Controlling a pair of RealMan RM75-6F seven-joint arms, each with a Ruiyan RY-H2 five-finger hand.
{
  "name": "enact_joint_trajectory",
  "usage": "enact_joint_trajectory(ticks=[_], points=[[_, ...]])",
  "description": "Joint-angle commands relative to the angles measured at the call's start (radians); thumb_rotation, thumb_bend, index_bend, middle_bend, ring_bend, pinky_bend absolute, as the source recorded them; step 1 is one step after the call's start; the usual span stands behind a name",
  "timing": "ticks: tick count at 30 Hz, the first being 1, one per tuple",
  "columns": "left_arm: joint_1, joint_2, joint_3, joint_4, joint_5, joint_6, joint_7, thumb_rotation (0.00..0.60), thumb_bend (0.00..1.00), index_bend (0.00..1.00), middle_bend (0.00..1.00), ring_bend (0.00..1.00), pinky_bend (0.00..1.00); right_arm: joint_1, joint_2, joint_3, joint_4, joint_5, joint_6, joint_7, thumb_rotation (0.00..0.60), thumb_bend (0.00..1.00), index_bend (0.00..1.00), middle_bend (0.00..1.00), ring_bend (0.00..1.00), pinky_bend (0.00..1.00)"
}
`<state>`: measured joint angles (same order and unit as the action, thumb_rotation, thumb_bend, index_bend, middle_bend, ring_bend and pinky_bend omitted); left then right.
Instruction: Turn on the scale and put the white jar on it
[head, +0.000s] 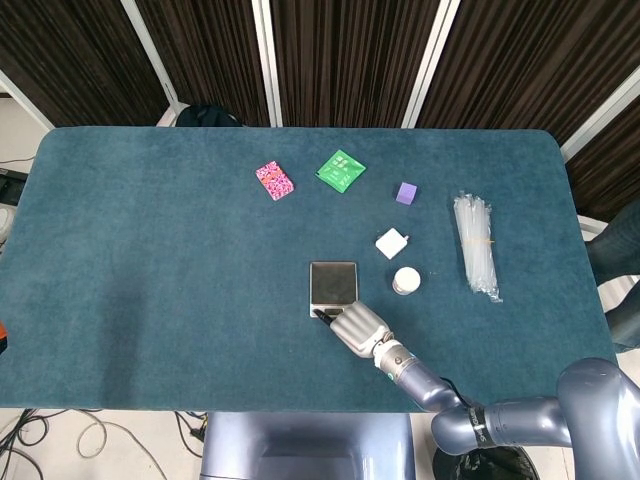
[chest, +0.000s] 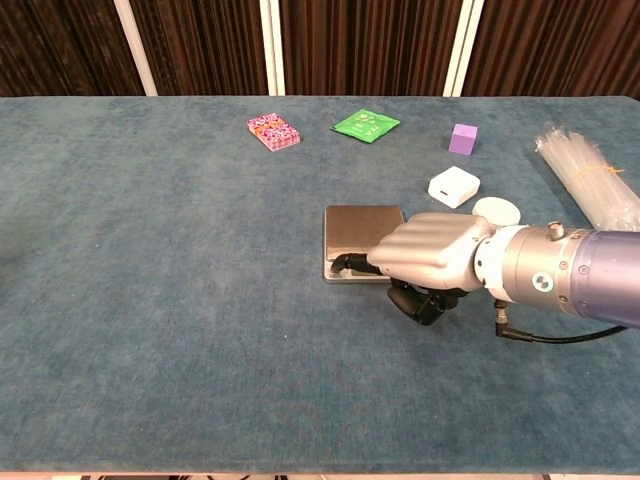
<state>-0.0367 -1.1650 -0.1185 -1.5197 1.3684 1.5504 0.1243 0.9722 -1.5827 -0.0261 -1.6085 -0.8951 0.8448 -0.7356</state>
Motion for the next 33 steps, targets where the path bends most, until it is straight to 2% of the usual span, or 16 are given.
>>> enact_joint_trajectory(ticks=[1,8,19,29,32,33], points=[[0.0,0.0,0.0,-0.001,0.0,0.0,0.0,0.6,0.69,0.03,0.0,0.0,0.0,0.0,-0.001,-0.001,0.002,-0.002,-0.001,0.002,0.6,0.85,0.11,0.81,0.85,1.0],[0.0,0.0,0.0,0.0,-0.001,0.0,0.0,0.6,0.69,0.03,0.0,0.0,0.0,-0.004,-0.004,-0.004,0.007,-0.015,0.0,0.014,0.6,0.85,0.15,0.81,0.85,1.0],[0.0,0.001,-0.001,0.0,-0.001,0.0,-0.001,0.6,0.69,0.03,0.0,0.0,0.0,-0.006,-0.006,-0.002,0.012,-0.021,0.003,0.022,0.6,0.85,0.16,0.81,0.85,1.0],[0.0,0.002,-0.001,0.0,-0.003,-0.001,-0.002,0.6,0.69,0.03,0.0,0.0,0.0,-0.021,0.024,0.045,-0.029,-0.058,0.073,0.049,0.6,0.85,0.14,0.81,0.84,1.0],[0.001,0.001,-0.002,-0.001,-0.003,0.0,-0.003,0.6,0.69,0.03,0.0,0.0,0.0,-0.028,0.052,0.064,-0.058,-0.073,0.092,0.068,0.6,0.85,0.13,0.75,0.79,0.99],[0.001,0.002,-0.001,-0.001,-0.003,0.0,-0.003,0.6,0.69,0.03,0.0,0.0,0.0,-0.03,0.059,0.069,-0.065,-0.079,0.097,0.074,0.6,0.85,0.12,0.72,0.76,0.92]])
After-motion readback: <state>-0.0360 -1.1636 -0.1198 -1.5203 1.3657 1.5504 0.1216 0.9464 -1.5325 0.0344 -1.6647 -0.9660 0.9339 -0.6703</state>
